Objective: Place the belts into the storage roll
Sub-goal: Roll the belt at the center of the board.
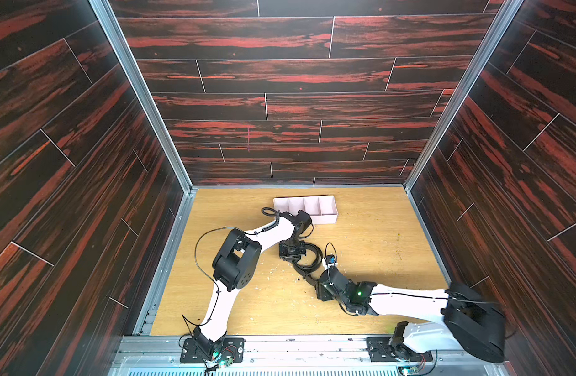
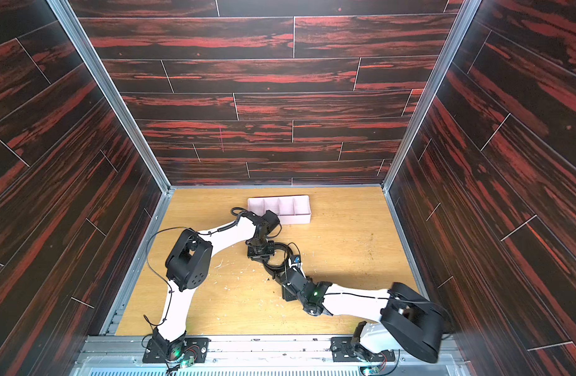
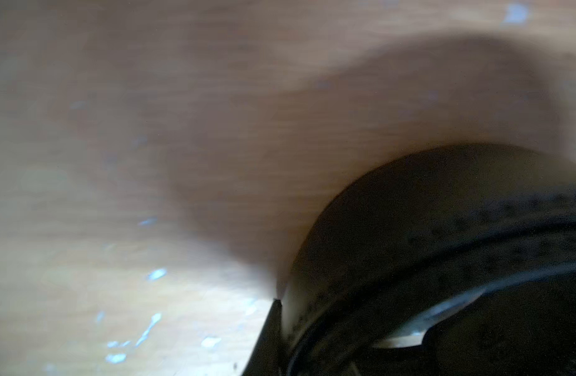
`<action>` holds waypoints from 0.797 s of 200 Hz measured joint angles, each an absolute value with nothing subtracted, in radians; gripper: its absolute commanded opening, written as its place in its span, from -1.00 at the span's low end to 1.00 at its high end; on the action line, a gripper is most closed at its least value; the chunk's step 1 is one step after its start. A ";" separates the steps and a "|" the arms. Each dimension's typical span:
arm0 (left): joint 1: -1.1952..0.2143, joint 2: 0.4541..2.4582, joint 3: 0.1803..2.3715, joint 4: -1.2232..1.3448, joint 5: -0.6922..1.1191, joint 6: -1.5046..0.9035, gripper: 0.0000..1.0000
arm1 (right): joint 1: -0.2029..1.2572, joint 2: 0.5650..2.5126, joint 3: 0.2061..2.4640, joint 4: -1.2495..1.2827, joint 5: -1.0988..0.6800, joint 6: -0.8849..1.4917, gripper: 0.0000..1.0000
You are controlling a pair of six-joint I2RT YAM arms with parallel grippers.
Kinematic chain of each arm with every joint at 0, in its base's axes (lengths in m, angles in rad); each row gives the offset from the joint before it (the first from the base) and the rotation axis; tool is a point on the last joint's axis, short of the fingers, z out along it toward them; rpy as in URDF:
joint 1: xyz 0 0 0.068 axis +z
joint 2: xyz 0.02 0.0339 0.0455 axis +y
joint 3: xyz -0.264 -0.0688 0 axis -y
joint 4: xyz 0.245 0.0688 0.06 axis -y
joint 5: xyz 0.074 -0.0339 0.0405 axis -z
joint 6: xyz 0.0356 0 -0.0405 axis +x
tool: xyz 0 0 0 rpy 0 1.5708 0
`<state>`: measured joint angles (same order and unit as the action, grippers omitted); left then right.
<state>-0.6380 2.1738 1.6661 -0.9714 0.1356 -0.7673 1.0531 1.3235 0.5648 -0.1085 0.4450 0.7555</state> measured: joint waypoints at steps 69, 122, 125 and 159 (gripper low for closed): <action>-0.634 2.116 1.580 -0.957 0.110 -1.031 -1.00 | 1.047 1.288 0.731 -0.353 0.305 1.019 0.55; -0.632 2.117 1.597 -0.970 0.113 -1.079 -1.00 | 1.063 1.291 0.738 -0.331 0.123 1.068 0.55; -0.631 2.117 1.597 -0.970 0.113 -1.081 -1.00 | 1.063 1.293 0.735 -0.320 0.113 1.073 0.55; -0.629 2.117 1.597 -0.969 0.114 -1.093 -1.00 | 1.061 1.367 0.683 -0.162 0.031 1.136 0.55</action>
<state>-0.6292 2.1170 1.5974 -0.9688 0.1139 -1.0927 1.0607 1.3666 0.6834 -0.1619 0.0311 1.1362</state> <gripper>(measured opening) 0.186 0.775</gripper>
